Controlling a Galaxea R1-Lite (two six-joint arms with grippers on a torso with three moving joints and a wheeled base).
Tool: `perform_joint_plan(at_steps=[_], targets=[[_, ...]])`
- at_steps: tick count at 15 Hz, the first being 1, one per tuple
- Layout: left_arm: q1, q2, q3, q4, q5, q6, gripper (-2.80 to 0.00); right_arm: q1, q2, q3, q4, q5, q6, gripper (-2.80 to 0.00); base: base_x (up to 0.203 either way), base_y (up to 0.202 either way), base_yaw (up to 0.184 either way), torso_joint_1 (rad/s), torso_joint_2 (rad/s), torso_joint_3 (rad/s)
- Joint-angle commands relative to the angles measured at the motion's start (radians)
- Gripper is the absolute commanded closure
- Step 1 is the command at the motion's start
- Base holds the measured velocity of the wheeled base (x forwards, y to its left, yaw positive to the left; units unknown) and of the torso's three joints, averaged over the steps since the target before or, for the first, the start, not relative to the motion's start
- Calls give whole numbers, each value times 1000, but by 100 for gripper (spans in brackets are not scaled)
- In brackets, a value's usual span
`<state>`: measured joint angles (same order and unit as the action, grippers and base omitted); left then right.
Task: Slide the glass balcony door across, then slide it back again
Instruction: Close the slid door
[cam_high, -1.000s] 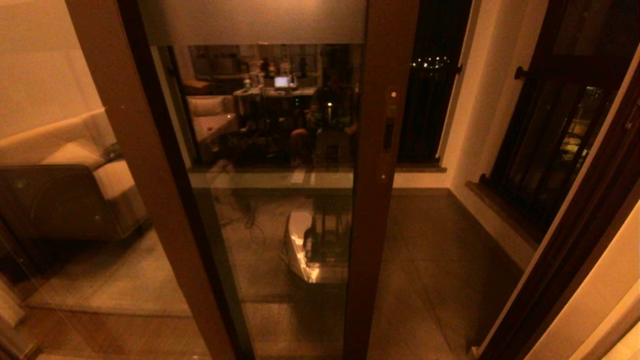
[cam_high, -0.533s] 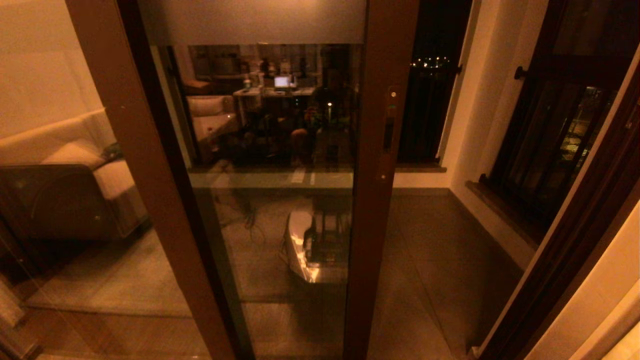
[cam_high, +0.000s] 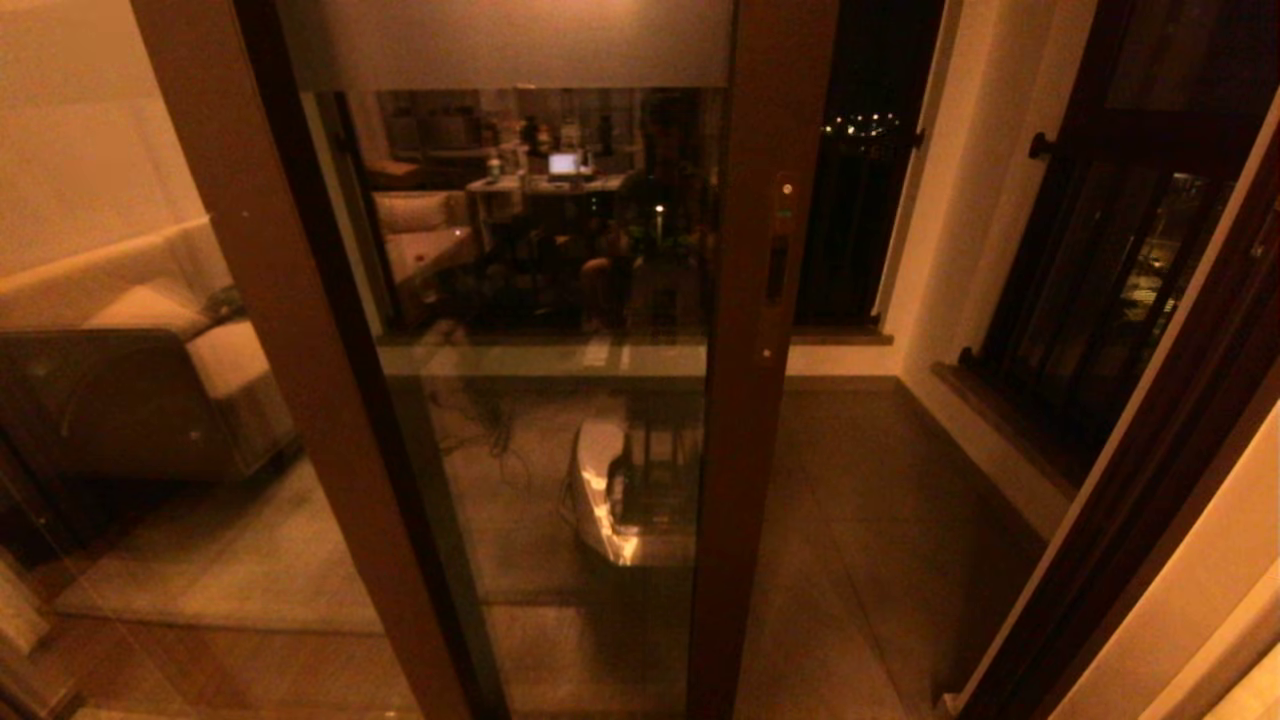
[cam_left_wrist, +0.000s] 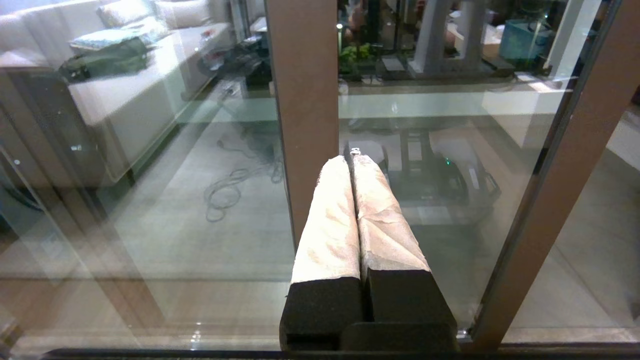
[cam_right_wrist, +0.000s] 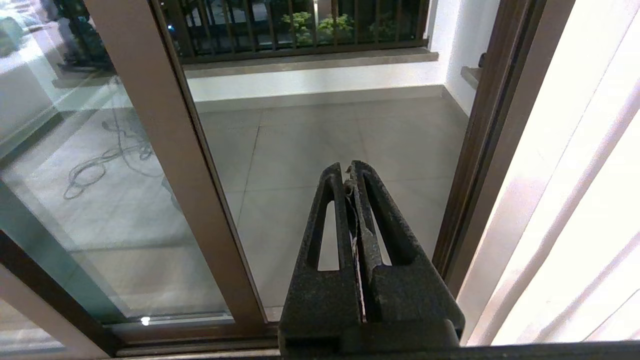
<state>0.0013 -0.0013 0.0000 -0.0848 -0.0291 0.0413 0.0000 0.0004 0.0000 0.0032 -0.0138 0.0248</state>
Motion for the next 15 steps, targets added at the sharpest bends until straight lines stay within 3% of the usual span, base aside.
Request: perform_joint_plan(at_steps=[1, 5, 11, 13, 15], targets=[[0, 1, 34, 0, 0, 0, 0, 0, 1, -2, 2, 0, 0, 0, 0, 0, 0, 0, 0, 0], [0, 1, 34, -1, 2, 0, 0, -1, 107, -155, 24, 53, -23, 0, 0, 0, 0, 0, 0, 0], [0, 1, 34, -1, 2, 0, 0, 9, 744, -636, 53, 266, 9, 0, 0, 0, 0, 0, 0, 0], [0, 1, 34, -1, 2, 0, 0, 34, 1013, -829, 95, 282, 32, 0, 0, 0, 0, 0, 0, 0], [0, 1, 34, -1, 2, 0, 0, 103, 1253, -1025, 134, 247, 83, 0, 0, 0, 0, 0, 0, 0]])
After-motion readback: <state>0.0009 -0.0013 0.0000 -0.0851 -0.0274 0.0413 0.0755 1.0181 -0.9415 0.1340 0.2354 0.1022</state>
